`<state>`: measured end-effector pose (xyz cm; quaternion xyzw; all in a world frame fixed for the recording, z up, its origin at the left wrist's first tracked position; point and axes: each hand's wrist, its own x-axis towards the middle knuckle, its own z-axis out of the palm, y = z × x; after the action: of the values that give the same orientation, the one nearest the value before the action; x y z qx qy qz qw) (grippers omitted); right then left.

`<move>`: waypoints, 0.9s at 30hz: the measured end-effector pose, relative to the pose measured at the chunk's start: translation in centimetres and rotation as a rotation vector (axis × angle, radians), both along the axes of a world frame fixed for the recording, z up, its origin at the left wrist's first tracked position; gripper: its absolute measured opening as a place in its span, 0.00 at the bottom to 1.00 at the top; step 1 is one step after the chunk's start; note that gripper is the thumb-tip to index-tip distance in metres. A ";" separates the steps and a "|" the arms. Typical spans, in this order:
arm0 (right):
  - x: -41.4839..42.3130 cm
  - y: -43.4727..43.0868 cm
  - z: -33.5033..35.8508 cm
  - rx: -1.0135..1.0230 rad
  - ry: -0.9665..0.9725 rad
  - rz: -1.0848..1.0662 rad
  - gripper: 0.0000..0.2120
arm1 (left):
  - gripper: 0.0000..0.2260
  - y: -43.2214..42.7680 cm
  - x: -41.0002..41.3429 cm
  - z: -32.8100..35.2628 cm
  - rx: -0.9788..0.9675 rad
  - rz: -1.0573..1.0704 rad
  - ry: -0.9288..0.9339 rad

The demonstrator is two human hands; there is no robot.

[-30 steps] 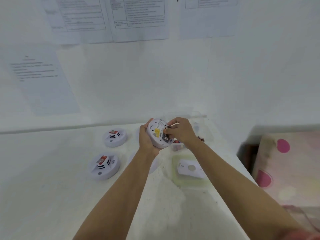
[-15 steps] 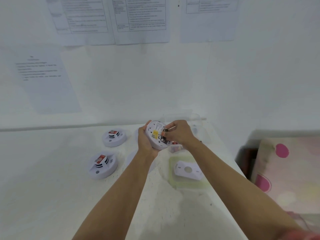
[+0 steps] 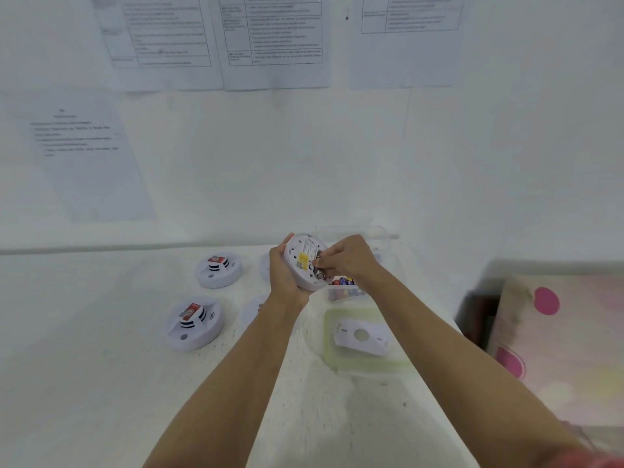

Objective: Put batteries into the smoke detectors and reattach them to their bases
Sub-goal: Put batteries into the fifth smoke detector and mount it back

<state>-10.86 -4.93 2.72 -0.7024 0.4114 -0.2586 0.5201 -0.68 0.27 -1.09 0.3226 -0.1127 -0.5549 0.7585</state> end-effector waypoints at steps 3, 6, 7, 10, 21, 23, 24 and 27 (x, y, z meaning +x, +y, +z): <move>0.1 -0.1 0.0 -0.126 0.015 -0.068 0.10 | 0.16 -0.1 -0.3 0.0 0.010 -0.001 0.002; 0.3 0.2 -0.1 -0.279 0.031 -0.095 0.08 | 0.16 -0.2 -0.4 0.2 0.020 0.017 -0.005; 0.4 0.1 -0.3 -0.309 0.045 -0.073 0.08 | 0.16 -0.2 -0.4 0.3 0.021 0.024 -0.007; 0.0 -0.3 -0.2 -0.304 0.141 0.079 0.09 | 0.16 -0.2 -0.2 0.3 0.014 0.026 -0.008; -1.2 -1.4 -0.2 -0.281 0.110 0.195 0.17 | 0.18 -0.4 0.1 0.1 0.034 0.027 0.021; -1.1 -1.8 -0.5 -0.283 0.051 0.134 0.16 | 0.19 -0.4 -0.1 -0.1 0.024 0.014 0.036; -1.1 -2.0 -0.5 -0.299 0.045 0.122 0.14 | 0.18 -0.3 -0.3 -0.1 0.015 0.011 0.049; -0.7 -2.0 -0.3 -0.329 0.052 0.141 0.11 | 0.16 -0.4 -0.4 -0.1 0.016 0.022 0.059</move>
<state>-11.59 -6.92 2.38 -0.8115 0.3268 -0.2671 0.4042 -1.03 -0.15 -1.19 0.3134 -0.0823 -0.5566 0.7650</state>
